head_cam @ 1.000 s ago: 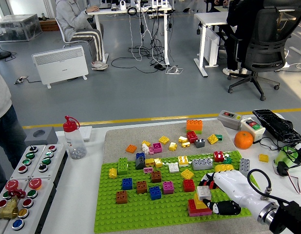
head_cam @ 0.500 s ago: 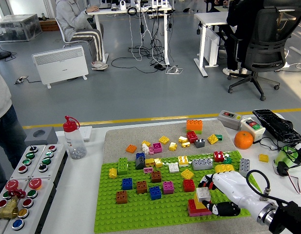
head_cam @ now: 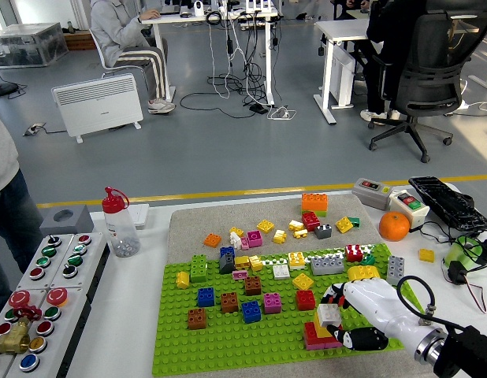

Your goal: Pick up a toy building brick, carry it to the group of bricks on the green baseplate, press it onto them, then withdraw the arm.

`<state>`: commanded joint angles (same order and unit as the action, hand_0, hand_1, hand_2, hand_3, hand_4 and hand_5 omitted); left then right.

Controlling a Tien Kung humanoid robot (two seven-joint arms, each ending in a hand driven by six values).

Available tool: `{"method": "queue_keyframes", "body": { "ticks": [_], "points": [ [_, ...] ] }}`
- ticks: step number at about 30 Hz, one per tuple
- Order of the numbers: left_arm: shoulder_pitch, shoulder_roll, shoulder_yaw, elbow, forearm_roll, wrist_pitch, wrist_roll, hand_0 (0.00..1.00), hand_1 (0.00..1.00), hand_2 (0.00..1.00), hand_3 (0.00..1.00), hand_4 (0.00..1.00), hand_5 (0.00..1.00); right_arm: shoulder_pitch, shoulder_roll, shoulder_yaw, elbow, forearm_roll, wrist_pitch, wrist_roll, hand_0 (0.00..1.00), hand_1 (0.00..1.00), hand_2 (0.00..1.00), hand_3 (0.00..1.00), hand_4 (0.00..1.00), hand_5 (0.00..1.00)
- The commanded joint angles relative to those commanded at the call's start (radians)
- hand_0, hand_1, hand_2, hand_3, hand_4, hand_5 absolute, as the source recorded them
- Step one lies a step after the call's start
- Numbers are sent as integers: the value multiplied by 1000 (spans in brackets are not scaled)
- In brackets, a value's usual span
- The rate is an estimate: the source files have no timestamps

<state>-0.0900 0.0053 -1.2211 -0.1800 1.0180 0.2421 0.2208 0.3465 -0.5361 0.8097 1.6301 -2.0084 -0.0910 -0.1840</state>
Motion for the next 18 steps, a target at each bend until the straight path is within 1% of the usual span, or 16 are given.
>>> {"method": "queue_keyframes", "body": {
  "ticks": [18],
  "points": [
    [1, 1, 1, 0, -5, 0, -3, 666, 612, 569, 449, 242, 998, 8, -4, -1, 2, 0, 10, -3, 536, 547, 563, 563, 593, 131]
  ]
}}
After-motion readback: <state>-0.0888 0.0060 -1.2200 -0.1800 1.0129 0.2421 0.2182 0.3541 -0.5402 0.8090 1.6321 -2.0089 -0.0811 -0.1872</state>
